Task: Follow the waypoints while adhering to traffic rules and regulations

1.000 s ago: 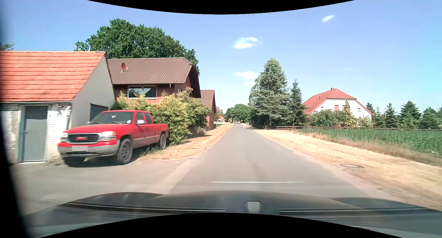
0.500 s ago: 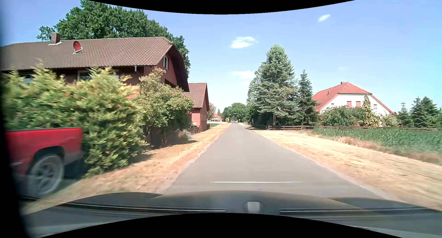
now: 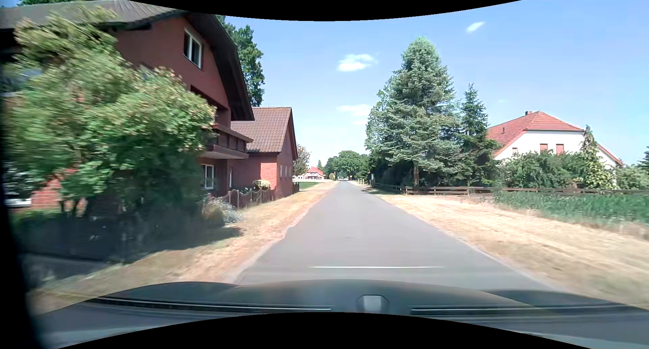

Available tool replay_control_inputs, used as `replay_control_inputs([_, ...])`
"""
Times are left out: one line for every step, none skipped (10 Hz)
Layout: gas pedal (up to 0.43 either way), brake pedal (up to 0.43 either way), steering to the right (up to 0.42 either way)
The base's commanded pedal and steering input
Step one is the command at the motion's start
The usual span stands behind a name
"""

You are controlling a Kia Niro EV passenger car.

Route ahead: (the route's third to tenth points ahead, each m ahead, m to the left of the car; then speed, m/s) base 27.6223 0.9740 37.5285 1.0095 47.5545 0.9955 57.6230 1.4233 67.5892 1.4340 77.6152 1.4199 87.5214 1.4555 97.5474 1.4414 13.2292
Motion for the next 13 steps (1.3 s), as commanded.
replay_control_inputs([0.177,0.006,0.005])
replay_control_inputs([0.177,0.006,0.005])
replay_control_inputs([0.177,0.006,0.005])
replay_control_inputs([0.177,0.006,0.005])
replay_control_inputs([0.177,0.006,0.005])
replay_control_inputs([0.189,0.006,0.004])
replay_control_inputs([0.189,0.006,0.004])
replay_control_inputs([0.189,0.006,0.004])
replay_control_inputs([0.189,0.006,0.004])
replay_control_inputs([0.189,0.006,0.004])
replay_control_inputs([0.177,0.006,0.004])
replay_control_inputs([0.177,0.006,0.004])
replay_control_inputs([0.177,0.006,0.004])
